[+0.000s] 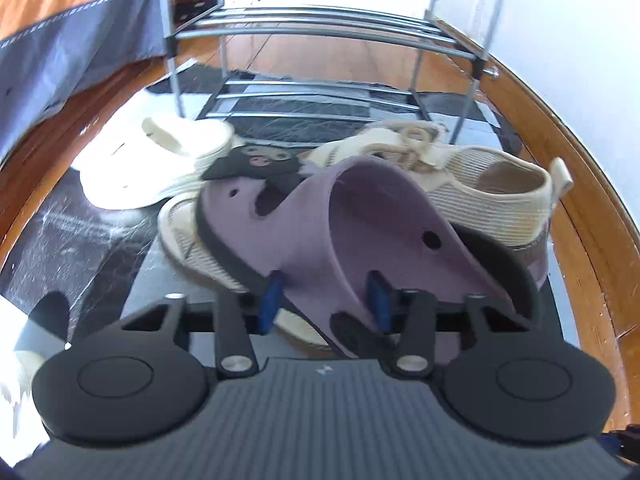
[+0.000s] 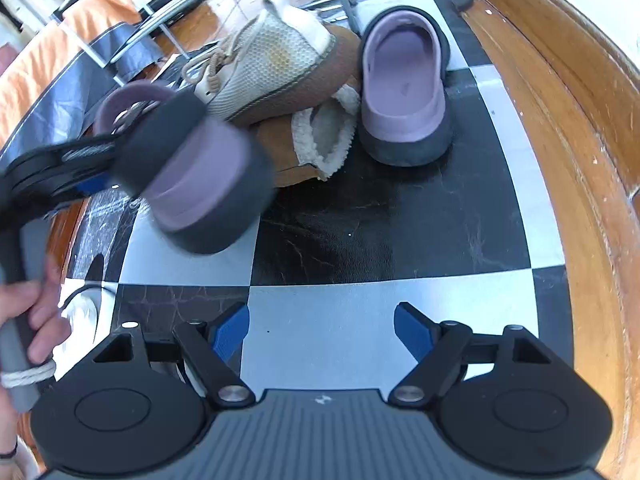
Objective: Organize scattered shoes
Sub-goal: 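Grasp the purple clog with black charm by its toe with the left tool, then carry the purple clog beside the white clog, lower it and open left tool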
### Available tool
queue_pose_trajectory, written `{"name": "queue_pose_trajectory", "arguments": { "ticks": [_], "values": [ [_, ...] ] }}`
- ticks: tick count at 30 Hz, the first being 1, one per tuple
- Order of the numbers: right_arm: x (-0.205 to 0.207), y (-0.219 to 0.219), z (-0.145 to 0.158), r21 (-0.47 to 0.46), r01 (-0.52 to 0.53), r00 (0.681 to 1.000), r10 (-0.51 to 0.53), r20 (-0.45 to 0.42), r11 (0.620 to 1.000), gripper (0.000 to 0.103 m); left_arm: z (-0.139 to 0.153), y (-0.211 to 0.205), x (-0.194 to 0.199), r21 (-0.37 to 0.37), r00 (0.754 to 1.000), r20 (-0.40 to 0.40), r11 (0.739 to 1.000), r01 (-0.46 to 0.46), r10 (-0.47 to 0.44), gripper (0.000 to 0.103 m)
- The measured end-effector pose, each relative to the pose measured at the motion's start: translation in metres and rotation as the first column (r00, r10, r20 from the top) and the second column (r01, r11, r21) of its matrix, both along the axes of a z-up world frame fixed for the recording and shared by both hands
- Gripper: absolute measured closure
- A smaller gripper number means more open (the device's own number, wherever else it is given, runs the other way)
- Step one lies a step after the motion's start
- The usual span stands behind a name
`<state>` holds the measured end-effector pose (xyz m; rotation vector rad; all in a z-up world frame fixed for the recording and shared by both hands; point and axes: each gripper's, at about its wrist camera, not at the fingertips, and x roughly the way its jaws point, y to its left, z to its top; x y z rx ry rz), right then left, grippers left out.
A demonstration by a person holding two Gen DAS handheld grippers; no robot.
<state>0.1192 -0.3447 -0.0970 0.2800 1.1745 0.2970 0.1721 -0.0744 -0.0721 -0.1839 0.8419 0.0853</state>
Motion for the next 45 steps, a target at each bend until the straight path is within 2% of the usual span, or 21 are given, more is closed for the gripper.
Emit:
{"name": "queue_pose_trajectory", "arguments": {
  "ticks": [1,3,5,6,9,11,12,13,15,18,19,24,29,32,34,37,39,40,42,43,45],
  "values": [
    [0.000,0.000,-0.001,0.010,0.005,1.000,-0.005,-0.007,1.000,0.022,0.000,0.008,0.000,-0.019,1.000,-0.009,1.000,-0.009,0.009,0.080],
    [0.000,0.004,-0.002,0.025,0.003,1.000,-0.003,-0.017,1.000,0.022,-0.004,0.020,0.002,-0.062,0.999,-0.025,0.998,-0.023,0.021,0.081],
    [-0.001,0.009,-0.002,0.015,-0.010,1.000,0.010,-0.016,1.000,0.021,-0.012,0.027,0.007,-0.089,0.999,-0.038,0.995,-0.040,0.037,0.078],
    [-0.001,0.011,-0.003,0.010,-0.016,1.000,0.016,-0.016,1.000,0.021,-0.017,0.030,0.009,-0.103,0.998,-0.045,0.993,-0.050,0.046,0.073],
    [-0.002,0.015,-0.005,0.011,-0.026,0.999,0.026,-0.023,1.000,0.021,-0.028,0.037,0.016,-0.130,0.998,-0.038,0.990,-0.059,0.054,0.072],
    [-0.003,0.017,-0.005,0.019,-0.031,0.999,0.032,-0.032,0.999,0.021,-0.028,0.036,0.015,-0.109,0.999,-0.009,0.993,-0.039,0.038,0.077],
    [-0.004,0.018,-0.005,0.019,-0.034,0.999,0.034,-0.032,0.999,0.020,-0.026,0.032,0.012,-0.062,0.999,0.018,0.998,-0.030,0.031,0.093],
    [-0.004,0.018,-0.005,0.018,-0.037,0.999,0.037,-0.033,0.999,0.020,-0.024,0.030,0.010,-0.028,0.999,0.037,0.999,-0.026,0.027,0.093],
    [-0.005,0.018,-0.005,0.017,-0.036,0.999,0.037,-0.032,0.999,0.020,-0.019,0.031,0.006,-0.031,0.997,0.081,0.999,-0.012,0.015,0.096],
    [-0.007,0.016,-0.004,0.016,-0.030,0.999,0.031,-0.030,0.999,0.020,-0.011,0.032,-0.001,-0.028,0.995,0.100,1.000,0.005,-0.003,0.096],
    [-0.007,0.015,-0.003,0.017,-0.031,0.999,0.031,-0.030,0.999,0.020,-0.008,0.031,-0.003,-0.012,0.995,0.100,1.000,0.018,-0.017,0.096],
    [-0.009,0.015,0.002,0.037,-0.046,0.999,0.047,-0.025,0.998,0.020,-0.004,0.046,-0.017,-0.100,0.997,0.069,0.994,0.035,-0.028,0.096],
    [-0.019,0.024,0.016,0.057,-0.077,0.997,0.078,-0.024,0.995,0.020,0.005,0.059,-0.063,-0.102,0.998,0.050,0.993,0.053,-0.048,0.095],
    [-0.031,0.034,0.026,0.120,-0.094,0.994,0.100,-0.041,0.988,0.017,0.012,0.075,-0.094,-0.137,0.999,0.022,0.990,0.027,-0.025,0.095],
    [-0.042,0.045,0.027,0.196,-0.147,0.986,0.159,-0.049,0.969,0.014,0.018,0.086,-0.116,-0.132,1.000,-0.002,0.991,0.011,-0.012,0.095],
    [-0.060,0.062,0.018,0.292,-0.209,0.969,0.238,-0.069,0.933,0.014,0.020,0.102,-0.148,-0.116,0.999,-0.050,0.993,0.006,-0.012,0.094],
    [-0.069,0.072,0.008,0.341,-0.229,0.956,0.277,-0.098,0.912,0.014,0.011,0.109,-0.161,-0.112,0.996,-0.091,0.994,0.008,-0.018,0.092],
    [-0.073,0.077,0.003,0.352,-0.240,0.950,0.294,-0.108,0.905,0.014,0.005,0.111,-0.166,-0.112,0.994,-0.110,0.994,0.009,-0.021,0.088],
    [-0.078,0.088,-0.005,0.336,-0.269,0.938,0.324,-0.119,0.903,0.014,-0.026,0.120,-0.171,-0.168,0.981,-0.194,0.986,-0.013,-0.020,0.080],
    [-0.081,0.096,-0.009,0.296,-0.294,0.931,0.342,-0.127,0.909,0.014,-0.037,0.123,-0.172,-0.184,0.970,-0.244,0.983,-0.028,-0.018,0.077],
    [-0.085,0.109,-0.012,0.236,-0.339,0.919,0.375,-0.126,0.911,0.014,-0.064,0.134,-0.181,-0.227,0.938,-0.346,0.969,-0.100,0.016,0.073]
  ]
}}
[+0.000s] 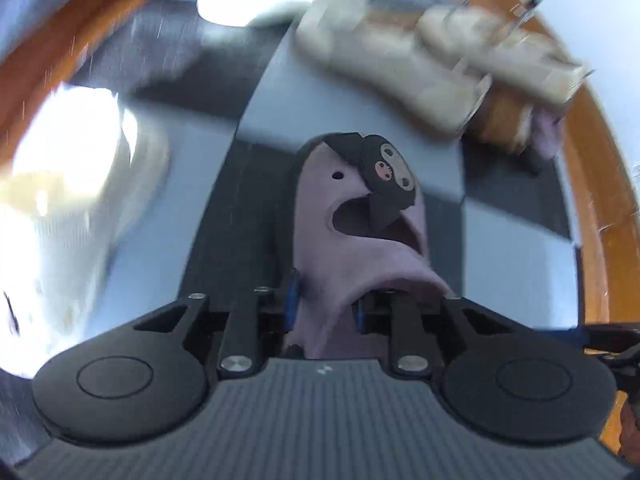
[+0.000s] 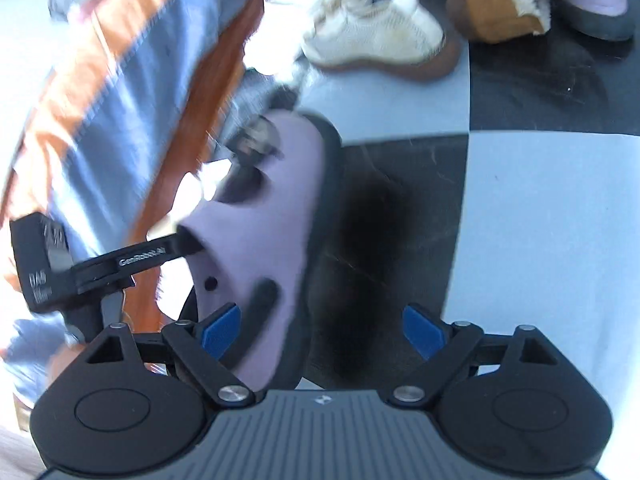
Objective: Organize scattered shoes
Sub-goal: 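Carry the purple clog beside the white clog, lower it and open left tool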
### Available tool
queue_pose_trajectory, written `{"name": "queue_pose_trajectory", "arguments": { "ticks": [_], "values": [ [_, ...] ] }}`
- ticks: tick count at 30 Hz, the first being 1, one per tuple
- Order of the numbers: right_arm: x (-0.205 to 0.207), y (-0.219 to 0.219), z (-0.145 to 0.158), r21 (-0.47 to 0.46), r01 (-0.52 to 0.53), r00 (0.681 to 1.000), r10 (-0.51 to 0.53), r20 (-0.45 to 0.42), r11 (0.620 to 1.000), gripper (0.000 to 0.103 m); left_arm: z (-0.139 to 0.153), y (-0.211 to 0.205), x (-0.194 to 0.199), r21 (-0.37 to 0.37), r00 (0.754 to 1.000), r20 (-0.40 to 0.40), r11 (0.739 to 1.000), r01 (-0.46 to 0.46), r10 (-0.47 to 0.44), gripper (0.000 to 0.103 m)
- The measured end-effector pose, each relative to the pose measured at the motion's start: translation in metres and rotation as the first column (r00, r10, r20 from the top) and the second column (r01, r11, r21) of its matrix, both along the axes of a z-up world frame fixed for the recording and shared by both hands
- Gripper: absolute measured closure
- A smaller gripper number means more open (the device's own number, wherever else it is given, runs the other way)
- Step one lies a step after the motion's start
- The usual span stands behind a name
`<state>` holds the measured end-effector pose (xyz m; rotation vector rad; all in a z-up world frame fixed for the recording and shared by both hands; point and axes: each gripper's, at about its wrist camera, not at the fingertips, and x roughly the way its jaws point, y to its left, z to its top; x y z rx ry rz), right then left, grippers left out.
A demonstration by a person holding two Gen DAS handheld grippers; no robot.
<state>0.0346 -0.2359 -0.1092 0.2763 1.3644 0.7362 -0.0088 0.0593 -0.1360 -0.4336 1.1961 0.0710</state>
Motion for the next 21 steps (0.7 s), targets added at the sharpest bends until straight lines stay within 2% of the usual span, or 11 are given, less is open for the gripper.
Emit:
{"name": "queue_pose_trajectory", "arguments": {
  "ticks": [2,4,7,10,13,16,20,21],
  "values": [
    [-0.005,0.012,-0.001,-0.032,-0.046,0.999,0.047,0.020,0.998,0.014,-0.004,0.009,-0.011,-0.040,1.000,0.001,0.999,-0.024,0.024,0.073],
    [-0.009,0.023,-0.001,-0.052,-0.089,0.995,0.091,0.030,0.995,0.014,-0.003,0.021,-0.024,-0.092,0.998,-0.006,0.994,-0.061,0.060,0.066],
    [-0.013,0.041,-0.002,-0.085,-0.136,0.989,0.140,0.045,0.987,0.014,-0.001,0.031,-0.037,-0.112,0.998,-0.022,0.991,-0.068,0.066,0.062],
    [-0.017,0.061,-0.002,-0.091,-0.175,0.982,0.181,0.059,0.980,0.014,0.005,0.032,-0.043,-0.054,0.999,-0.013,0.998,-0.041,0.040,0.061],
    [-0.021,0.081,-0.007,-0.099,-0.202,0.974,0.211,0.085,0.974,0.014,0.003,0.035,-0.044,-0.027,0.999,-0.005,0.999,-0.039,0.038,0.049],
    [-0.025,0.094,-0.012,-0.109,-0.203,0.972,0.214,0.097,0.973,0.014,0.002,0.039,-0.046,-0.033,0.999,-0.009,0.999,-0.037,0.037,0.049],
    [-0.031,0.111,-0.020,-0.144,-0.204,0.970,0.220,0.105,0.968,0.014,0.009,0.040,-0.048,0.017,1.000,0.004,1.000,-0.015,0.015,0.049],
    [-0.032,0.116,-0.023,-0.152,-0.207,0.969,0.224,0.108,0.967,0.014,0.012,0.040,-0.048,0.033,1.000,0.014,0.999,-0.010,0.009,0.047]
  ]
}}
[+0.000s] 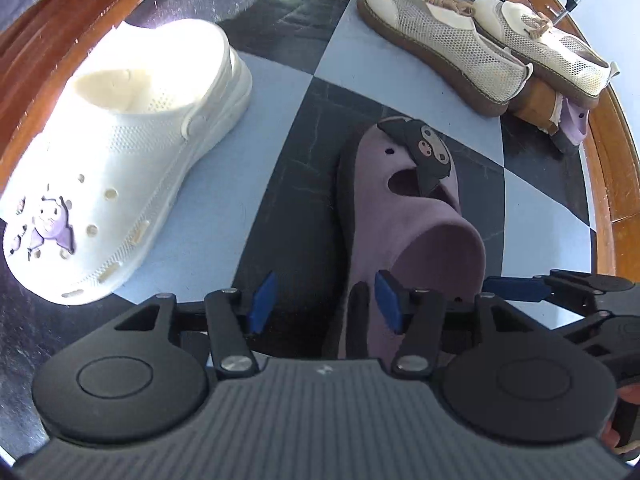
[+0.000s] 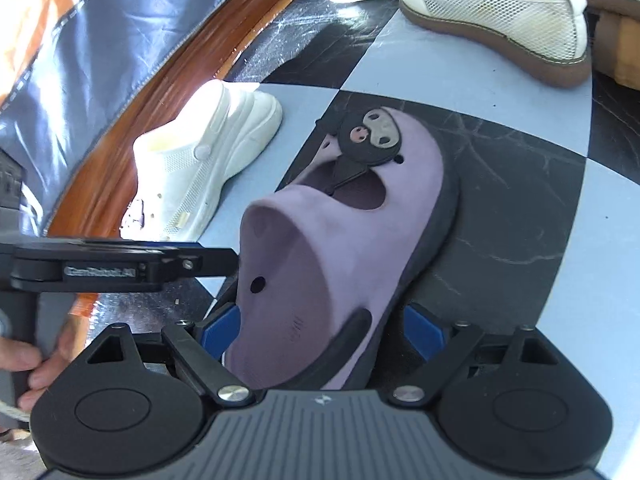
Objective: Organize scattered shoes
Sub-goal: 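Carry the purple clog beside the white clog, lower it and open left tool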
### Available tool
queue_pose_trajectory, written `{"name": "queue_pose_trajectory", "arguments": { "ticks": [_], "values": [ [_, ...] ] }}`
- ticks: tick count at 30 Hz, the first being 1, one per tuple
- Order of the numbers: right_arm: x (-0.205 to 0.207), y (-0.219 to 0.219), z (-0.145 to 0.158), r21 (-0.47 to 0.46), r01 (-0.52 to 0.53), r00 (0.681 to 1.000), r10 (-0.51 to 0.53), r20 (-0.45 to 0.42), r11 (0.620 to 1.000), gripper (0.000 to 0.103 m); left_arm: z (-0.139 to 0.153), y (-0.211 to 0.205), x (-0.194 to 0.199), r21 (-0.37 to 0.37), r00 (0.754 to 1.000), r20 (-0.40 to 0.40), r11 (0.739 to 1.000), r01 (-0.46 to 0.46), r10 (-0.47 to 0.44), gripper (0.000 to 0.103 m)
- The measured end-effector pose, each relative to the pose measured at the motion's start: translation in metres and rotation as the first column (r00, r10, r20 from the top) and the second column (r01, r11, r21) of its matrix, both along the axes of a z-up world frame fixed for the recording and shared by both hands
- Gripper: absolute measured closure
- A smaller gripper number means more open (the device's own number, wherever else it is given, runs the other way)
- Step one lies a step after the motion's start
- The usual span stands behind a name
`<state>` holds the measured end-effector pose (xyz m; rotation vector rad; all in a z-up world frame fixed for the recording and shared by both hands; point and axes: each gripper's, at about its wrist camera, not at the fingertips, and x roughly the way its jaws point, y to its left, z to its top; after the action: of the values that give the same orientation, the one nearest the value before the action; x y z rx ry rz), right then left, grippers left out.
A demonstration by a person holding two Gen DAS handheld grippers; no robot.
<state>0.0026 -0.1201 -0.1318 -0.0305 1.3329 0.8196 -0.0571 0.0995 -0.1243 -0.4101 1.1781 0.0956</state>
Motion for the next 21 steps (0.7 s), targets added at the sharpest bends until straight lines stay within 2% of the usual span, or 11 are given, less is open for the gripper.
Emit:
{"name": "queue_pose_trajectory", "arguments": {
  "ticks": [2,7,10,14,16,18,21],
  "values": [
    [-0.003,0.009,-0.007,-0.019,-0.003,1.000,0.004,0.010,1.000,0.014,0.005,0.001,0.000,0.023,1.000,0.012,1.000,0.013,-0.013,0.042],
    [-0.006,0.023,-0.022,-0.048,0.024,1.000,-0.024,0.000,0.999,0.012,0.011,0.005,0.001,0.043,0.999,0.024,0.999,0.032,-0.033,0.041],
    [-0.006,0.030,-0.023,-0.073,0.036,0.998,-0.032,0.046,0.997,0.014,0.010,0.006,0.001,0.030,0.999,0.017,0.999,0.043,-0.043,0.040],
    [-0.003,0.035,-0.022,-0.145,0.025,0.994,-0.009,0.105,0.989,0.039,0.010,0.008,-0.002,0.027,0.999,0.031,0.999,0.025,-0.025,0.040],
    [-0.002,0.031,-0.017,-0.155,-0.016,0.989,0.038,0.143,0.988,0.071,0.014,0.012,-0.003,0.031,0.998,0.056,1.000,0.000,-0.001,0.040],
    [-0.001,0.026,-0.016,-0.153,-0.034,0.987,0.057,0.148,0.988,0.075,0.018,0.017,-0.004,0.017,0.997,0.072,1.000,-0.022,0.020,0.040],
    [-0.003,0.019,-0.012,-0.177,-0.042,0.976,0.079,0.204,0.983,0.085,0.021,0.024,-0.004,0.012,0.996,0.073,0.999,-0.042,0.041,0.040]
  ]
}}
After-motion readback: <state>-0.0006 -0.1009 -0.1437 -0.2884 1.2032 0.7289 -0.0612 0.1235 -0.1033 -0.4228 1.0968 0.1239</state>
